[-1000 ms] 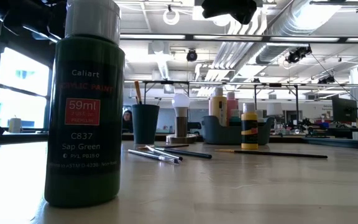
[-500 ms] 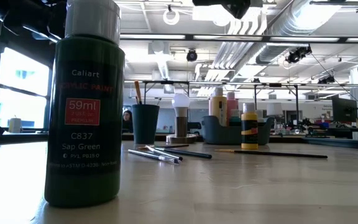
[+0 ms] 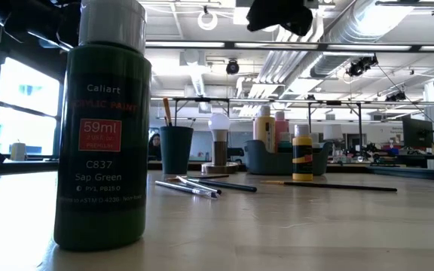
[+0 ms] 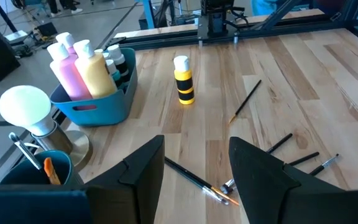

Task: Pick & Place Paint Supplies
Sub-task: Put the gold paintbrush into the blue cup

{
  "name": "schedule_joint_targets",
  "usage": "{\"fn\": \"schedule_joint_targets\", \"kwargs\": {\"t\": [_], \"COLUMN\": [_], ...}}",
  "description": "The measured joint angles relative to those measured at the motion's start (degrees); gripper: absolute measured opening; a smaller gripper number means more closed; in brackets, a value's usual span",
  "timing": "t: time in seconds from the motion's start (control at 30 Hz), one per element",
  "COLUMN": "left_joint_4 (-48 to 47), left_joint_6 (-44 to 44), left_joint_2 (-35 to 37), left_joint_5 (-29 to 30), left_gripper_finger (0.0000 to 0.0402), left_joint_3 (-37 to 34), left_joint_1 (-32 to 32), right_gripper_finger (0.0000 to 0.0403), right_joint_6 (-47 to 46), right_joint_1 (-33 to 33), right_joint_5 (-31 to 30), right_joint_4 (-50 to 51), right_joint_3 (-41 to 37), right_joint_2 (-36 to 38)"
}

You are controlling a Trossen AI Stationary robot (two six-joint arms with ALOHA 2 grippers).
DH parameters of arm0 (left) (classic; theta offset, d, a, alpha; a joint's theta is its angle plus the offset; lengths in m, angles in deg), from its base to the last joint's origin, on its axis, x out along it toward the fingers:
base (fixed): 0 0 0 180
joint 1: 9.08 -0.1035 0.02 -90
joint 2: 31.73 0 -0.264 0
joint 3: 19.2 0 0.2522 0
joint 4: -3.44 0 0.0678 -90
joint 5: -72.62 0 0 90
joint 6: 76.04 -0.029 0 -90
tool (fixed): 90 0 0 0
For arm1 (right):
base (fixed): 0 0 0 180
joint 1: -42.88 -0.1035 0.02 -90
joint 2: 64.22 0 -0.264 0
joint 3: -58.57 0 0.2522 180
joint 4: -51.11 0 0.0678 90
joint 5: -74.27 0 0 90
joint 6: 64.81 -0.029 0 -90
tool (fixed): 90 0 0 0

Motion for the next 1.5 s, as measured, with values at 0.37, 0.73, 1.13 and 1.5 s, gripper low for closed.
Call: {"fn": "schedule_joint_targets", "kwargs": {"t": [0.37,0.73,1.13,1.5], "left_joint_4": [0.0,0.0,0.0,0.0], "left_joint_6": [0.0,0.0,0.1,0.1], "left_joint_2": [0.0,0.0,0.0,0.0], "left_joint_5": [2.3,2.5,2.6,2.8], "left_gripper_finger": [0.0177,0.0177,0.0177,0.0177], "left_joint_3": [0.0,0.0,0.0,0.0], "left_joint_1": [0.0,0.0,0.0,0.0], "right_gripper_finger": [0.0083,0.0083,0.0083,0.0083], "right_joint_6": [-4.8,-6.3,-6.3,-7.8], "right_joint_1": [5.5,8.0,9.0,9.8], "right_joint_5": [2.6,5.4,5.0,5.4], "right_joint_4": [3.0,4.0,6.7,6.7], "right_joint_3": [0.0,0.0,0.0,0.0], "right_joint_2": [-9.6,-15.4,-21.4,-25.7]}}
